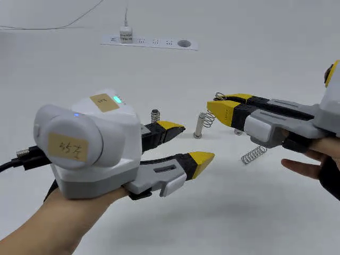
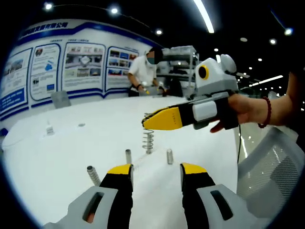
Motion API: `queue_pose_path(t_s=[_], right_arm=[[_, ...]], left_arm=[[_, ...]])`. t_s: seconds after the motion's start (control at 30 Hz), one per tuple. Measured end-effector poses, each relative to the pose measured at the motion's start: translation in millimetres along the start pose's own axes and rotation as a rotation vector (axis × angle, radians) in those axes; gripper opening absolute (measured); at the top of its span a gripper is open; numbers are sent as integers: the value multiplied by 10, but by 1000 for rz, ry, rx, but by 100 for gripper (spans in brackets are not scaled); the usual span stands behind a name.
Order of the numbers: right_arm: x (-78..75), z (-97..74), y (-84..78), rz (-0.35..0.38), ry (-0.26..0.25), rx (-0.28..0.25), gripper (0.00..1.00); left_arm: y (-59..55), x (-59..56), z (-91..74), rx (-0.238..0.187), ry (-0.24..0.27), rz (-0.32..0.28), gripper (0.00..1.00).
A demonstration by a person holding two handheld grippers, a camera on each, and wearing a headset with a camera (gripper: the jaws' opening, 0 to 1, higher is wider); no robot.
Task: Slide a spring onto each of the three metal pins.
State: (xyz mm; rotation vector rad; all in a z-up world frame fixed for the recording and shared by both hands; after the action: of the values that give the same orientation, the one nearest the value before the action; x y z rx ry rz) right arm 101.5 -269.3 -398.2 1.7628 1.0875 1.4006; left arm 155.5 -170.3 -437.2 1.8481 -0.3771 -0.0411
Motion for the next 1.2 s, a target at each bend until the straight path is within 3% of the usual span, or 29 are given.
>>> queue_pose_path(t_s=[0.57,1.2], right_arm=[[-258,223,85,-25,-46,-26,11],[-381,388,-8,-136,-95,27,12]], left_arm=[[-87,-18,16,48,0,15,54],[-125,25,11,72,25,-20,62]])
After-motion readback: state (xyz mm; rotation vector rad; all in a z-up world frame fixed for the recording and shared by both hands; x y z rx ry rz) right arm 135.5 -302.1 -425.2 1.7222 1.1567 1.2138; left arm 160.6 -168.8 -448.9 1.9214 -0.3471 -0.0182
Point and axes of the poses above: the centre of the closed fingertips' face, and the gripper's own axes: z roughly forward along the fingers, x roughly to its left, y roughly out of its top, the point moved 6 cm from there along -z, roughly backward along the fingers, and after that the axes turned 15 degrees about z, right-handed, at the moved point
